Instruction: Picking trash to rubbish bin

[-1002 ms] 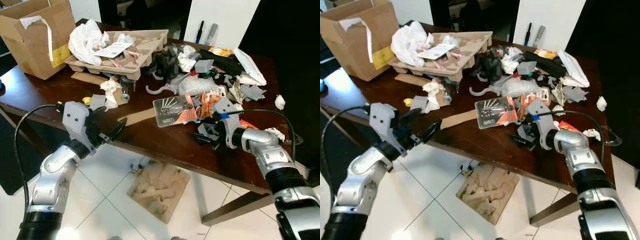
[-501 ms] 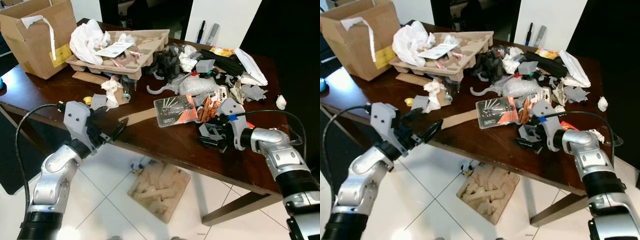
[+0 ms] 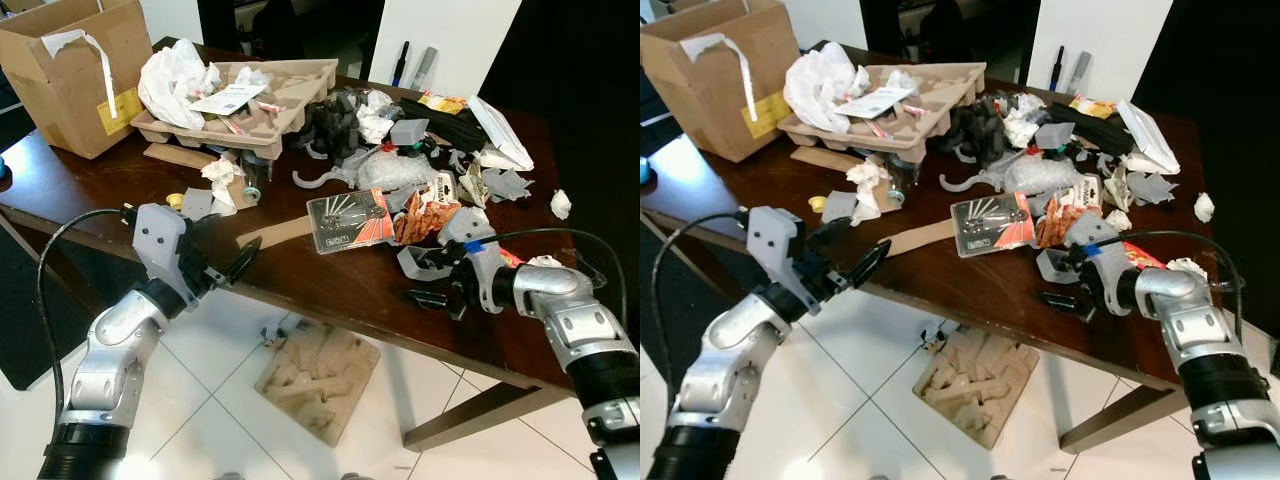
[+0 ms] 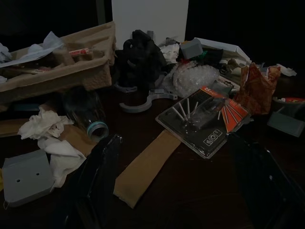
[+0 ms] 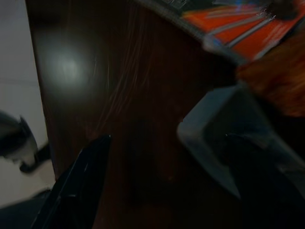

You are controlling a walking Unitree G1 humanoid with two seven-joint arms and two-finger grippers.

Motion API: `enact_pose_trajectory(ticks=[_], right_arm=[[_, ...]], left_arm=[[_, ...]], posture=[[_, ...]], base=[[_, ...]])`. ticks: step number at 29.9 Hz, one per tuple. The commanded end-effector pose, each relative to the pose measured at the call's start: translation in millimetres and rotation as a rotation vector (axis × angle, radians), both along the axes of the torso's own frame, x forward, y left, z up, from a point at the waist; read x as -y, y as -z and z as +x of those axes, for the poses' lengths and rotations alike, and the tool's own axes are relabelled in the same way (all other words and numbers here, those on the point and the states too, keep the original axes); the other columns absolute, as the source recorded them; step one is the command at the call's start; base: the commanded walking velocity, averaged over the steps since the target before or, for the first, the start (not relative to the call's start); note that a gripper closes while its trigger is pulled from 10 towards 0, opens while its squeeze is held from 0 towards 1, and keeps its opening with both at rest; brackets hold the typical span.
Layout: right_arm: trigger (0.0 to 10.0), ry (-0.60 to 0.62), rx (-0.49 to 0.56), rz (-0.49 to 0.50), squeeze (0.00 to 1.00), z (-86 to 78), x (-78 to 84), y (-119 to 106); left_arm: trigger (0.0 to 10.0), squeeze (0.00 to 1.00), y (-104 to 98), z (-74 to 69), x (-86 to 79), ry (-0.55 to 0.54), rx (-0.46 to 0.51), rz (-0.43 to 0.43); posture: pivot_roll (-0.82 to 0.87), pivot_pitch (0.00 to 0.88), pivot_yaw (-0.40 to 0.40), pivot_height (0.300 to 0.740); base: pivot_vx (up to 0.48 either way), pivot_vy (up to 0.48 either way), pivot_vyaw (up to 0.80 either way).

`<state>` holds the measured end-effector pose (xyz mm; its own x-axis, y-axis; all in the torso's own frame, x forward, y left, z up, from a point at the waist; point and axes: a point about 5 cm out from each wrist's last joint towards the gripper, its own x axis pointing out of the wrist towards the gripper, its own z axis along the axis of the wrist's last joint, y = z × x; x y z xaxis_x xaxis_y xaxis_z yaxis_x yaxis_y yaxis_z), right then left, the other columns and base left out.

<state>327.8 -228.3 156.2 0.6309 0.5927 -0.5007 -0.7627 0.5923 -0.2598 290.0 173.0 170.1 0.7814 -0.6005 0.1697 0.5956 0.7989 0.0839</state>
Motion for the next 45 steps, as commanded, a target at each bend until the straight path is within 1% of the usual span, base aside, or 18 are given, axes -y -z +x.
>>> enact_pose_trajectory(ticks=[1, 3, 4, 6, 7, 11, 14, 15, 16, 20, 30, 38, 39, 41, 42, 43, 44, 45], right_arm=[[10.0, -0.002, -0.013, -0.044, 0.00, -0.5, -5.9, 10.1], [10.0, -0.008, 0.008, -0.056, 0.00, 3.4, -14.7, 12.8], [10.0, -0.008, 0.008, -0.056, 0.00, 3.4, -14.7, 12.8], [10.0, 0.001, 0.018, -0.075, 0.00, 6.9, -19.9, 15.5], [10.0, 0.007, 0.017, -0.085, 0.00, 8.2, -21.1, 17.1], [10.0, 0.029, 0.002, -0.189, 0.00, 10.7, -21.6, 26.7], [10.0, 0.038, 0.005, -0.215, 0.00, 11.7, -21.4, 27.5], [6.3, 0.040, 0.010, -0.222, 0.00, 12.4, -21.9, 27.1], [0.0, 0.033, 0.017, -0.235, 0.00, 13.0, -22.4, 26.3], [0.0, 0.006, 0.014, -0.249, 0.00, 12.1, -22.9, 27.3], [0.0, 0.019, 0.025, -0.254, 0.00, 13.1, -20.3, 27.0], [0.0, -0.042, 0.055, -0.060, 0.00, 10.8, -30.8, 14.2], [0.0, -0.055, 0.059, -0.029, 0.00, 9.8, -31.6, 11.7], [0.0, -0.064, 0.063, -0.009, 0.00, 9.1, -32.1, 9.9], [0.0, -0.081, 0.068, 0.043, 0.00, 7.6, -32.7, 5.6], [0.0, -0.106, 0.086, 0.126, 0.00, 4.8, -32.5, -2.8], [0.0, -0.106, 0.086, 0.126, 0.00, 4.8, -32.5, -2.8], [0.0, -0.118, 0.100, 0.164, 0.00, 3.7, -32.3, -7.4]], left_arm=[[10.0, 0.00, -2.6, -1.1, 5.0, 0.024, 0.011, -0.012], [10.0, 0.00, -3.1, -0.4, 5.4, 0.024, 0.014, -0.015], [10.0, 0.00, -3.1, -0.4, 5.4, 0.024, 0.014, -0.015], [10.0, 0.00, -3.1, -0.1, 5.7, 0.024, 0.014, -0.016], [10.0, 0.00, -3.1, 0.0, 6.0, 0.024, 0.015, -0.016], [10.0, 0.00, -4.4, -0.8, 6.7, 0.022, 0.021, -0.020], [10.0, 0.00, -4.7, -1.0, 6.4, 0.019, 0.023, -0.021], [10.0, 0.00, -4.8, -1.1, 6.1, 0.018, 0.023, -0.021], [10.0, 0.00, -5.0, -1.0, 5.9, 0.016, 0.025, -0.023], [10.0, 0.00, -5.4, -0.6, 6.5, 0.016, 0.026, -0.023], [10.0, 0.00, -7.7, 1.9, 5.6, 0.011, 0.033, -0.026], [10.0, 0.00, -7.4, 9.0, -4.2, -0.076, 0.029, 0.009], [10.0, 0.00, -6.6, 10.9, -7.9, -0.109, 0.025, 0.026], [10.0, 0.00, -6.1, 12.2, -10.5, -0.131, 0.022, 0.038], [10.0, 0.00, -4.7, 15.1, -17.5, -0.184, 0.018, 0.068], [10.0, 0.00, -2.1, 19.8, -31.0, -0.279, 0.009, 0.116], [10.0, 0.00, -2.1, 19.8, -31.0, -0.279, 0.009, 0.116], [10.0, 0.00, -1.1, 21.8, -36.4, -0.316, 0.005, 0.127]], posture=[[0.16, 0.139, -0.036, 0.740], [0.15, 0.137, -0.037, 0.740], [0.15, 0.137, -0.037, 0.740], [0.15, 0.136, -0.039, 0.740], [0.15, 0.138, -0.040, 0.740], [0.16, 0.139, -0.045, 0.740], [0.16, 0.141, -0.048, 0.740], [0.16, 0.141, -0.048, 0.740], [0.16, 0.141, -0.049, 0.740], [0.16, 0.139, -0.050, 0.740], [0.15, 0.135, -0.047, 0.740], [0.15, 0.135, -0.047, 0.740], [0.15, 0.136, -0.047, 0.740], [0.15, 0.136, -0.047, 0.740], [0.16, 0.137, -0.050, 0.740], [0.16, 0.140, -0.052, 0.740], [0.16, 0.140, -0.052, 0.740], [0.16, 0.146, -0.054, 0.740]], base=[[0.000, 0.000, 0.00], [0.000, 0.000, 0.00], [0.000, 0.000, 0.00], [0.000, 0.000, 0.00], [0.000, 0.000, 0.00], [0.000, 0.000, 0.00], [0.000, 0.000, 0.00], [0.000, 0.000, 0.00], [0.000, 0.000, 0.00], [0.000, 0.000, 0.00], [0.000, 0.000, 0.00], [0.000, 0.000, 0.00], [0.000, 0.000, 0.00], [0.000, 0.000, 0.00], [0.000, 0.000, 0.00], [0.000, 0.000, 0.00], [0.000, 0.000, 0.00], [0.000, 0.000, 0.00]])
